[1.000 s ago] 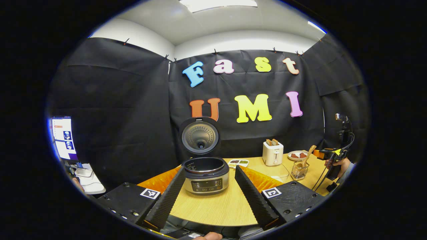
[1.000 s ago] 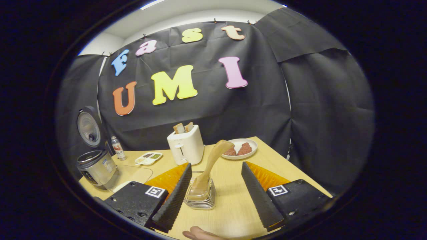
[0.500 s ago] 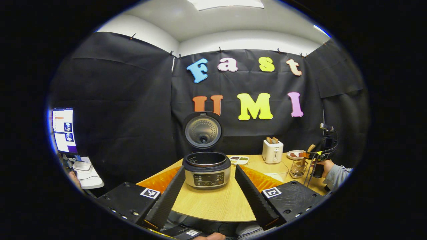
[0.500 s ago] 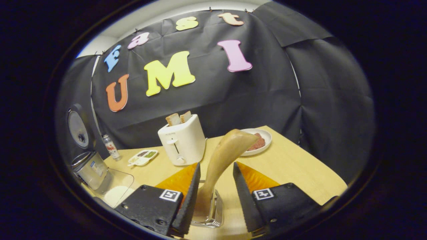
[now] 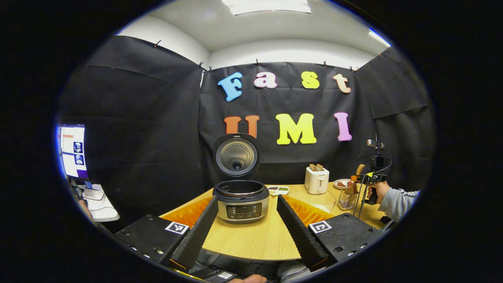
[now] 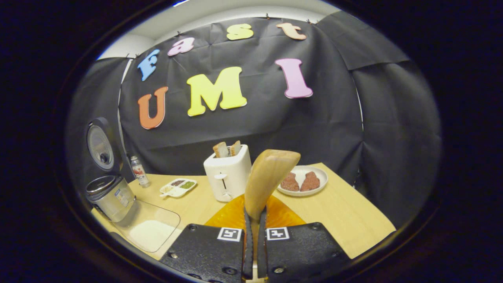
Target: Close the left gripper, press the button to open the rice cooker; take a wooden spoon from the chopstick holder with the right hand, scoop a spoonful of rice and pour it into the rice cooker, then put the wooden spoon back into the chopstick holder.
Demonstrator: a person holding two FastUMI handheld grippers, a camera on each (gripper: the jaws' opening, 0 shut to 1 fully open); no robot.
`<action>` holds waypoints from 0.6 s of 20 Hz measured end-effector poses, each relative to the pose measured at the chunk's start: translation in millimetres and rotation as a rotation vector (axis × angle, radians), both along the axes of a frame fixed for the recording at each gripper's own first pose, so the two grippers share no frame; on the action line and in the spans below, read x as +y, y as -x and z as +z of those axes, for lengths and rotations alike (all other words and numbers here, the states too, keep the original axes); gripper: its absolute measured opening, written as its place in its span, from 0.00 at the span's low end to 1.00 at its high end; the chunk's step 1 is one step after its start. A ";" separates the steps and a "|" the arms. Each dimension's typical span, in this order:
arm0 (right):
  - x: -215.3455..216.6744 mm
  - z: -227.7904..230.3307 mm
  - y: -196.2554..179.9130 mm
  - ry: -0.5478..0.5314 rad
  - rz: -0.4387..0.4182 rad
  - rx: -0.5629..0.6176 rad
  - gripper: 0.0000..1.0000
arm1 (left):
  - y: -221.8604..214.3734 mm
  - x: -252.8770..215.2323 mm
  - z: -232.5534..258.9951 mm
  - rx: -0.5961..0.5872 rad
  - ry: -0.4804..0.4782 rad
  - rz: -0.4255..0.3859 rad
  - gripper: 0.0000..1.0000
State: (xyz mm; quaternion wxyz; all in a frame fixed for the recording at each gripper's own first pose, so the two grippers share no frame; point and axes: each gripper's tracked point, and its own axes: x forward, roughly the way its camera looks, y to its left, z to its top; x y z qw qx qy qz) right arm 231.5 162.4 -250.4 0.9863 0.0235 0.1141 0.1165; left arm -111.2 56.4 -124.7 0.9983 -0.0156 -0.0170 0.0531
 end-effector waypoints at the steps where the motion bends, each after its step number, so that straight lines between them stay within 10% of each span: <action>1: 2.5 13.5 3.0 0.023 -0.004 -0.032 0.10 | 2.3 3.9 -2.7 0.006 0.007 0.000 0.96; 12: 130.4 75.4 55.8 0.094 0.123 -0.157 0.07 | 11.4 26.2 -15.6 0.028 0.063 0.000 0.96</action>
